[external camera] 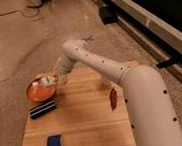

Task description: Place the bottle in the ceramic bowl

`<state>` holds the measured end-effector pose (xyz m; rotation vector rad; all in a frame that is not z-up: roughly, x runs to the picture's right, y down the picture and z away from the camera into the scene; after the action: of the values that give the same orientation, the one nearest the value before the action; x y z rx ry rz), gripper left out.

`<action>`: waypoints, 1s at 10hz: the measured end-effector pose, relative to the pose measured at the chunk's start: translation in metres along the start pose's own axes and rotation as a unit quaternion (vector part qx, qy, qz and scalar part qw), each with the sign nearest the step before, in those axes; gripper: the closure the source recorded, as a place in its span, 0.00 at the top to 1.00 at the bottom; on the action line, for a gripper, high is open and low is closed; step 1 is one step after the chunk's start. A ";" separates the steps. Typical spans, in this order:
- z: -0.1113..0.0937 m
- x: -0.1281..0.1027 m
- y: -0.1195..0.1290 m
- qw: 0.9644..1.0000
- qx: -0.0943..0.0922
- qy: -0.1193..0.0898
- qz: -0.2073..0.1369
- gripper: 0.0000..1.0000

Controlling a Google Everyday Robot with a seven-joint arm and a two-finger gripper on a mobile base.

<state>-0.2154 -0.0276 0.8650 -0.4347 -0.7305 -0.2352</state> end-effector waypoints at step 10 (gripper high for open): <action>0.063 -0.043 -0.044 0.997 0.040 -0.035 -0.050 0.63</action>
<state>-0.2993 -0.0349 0.8901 -0.3327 -0.8285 -0.2850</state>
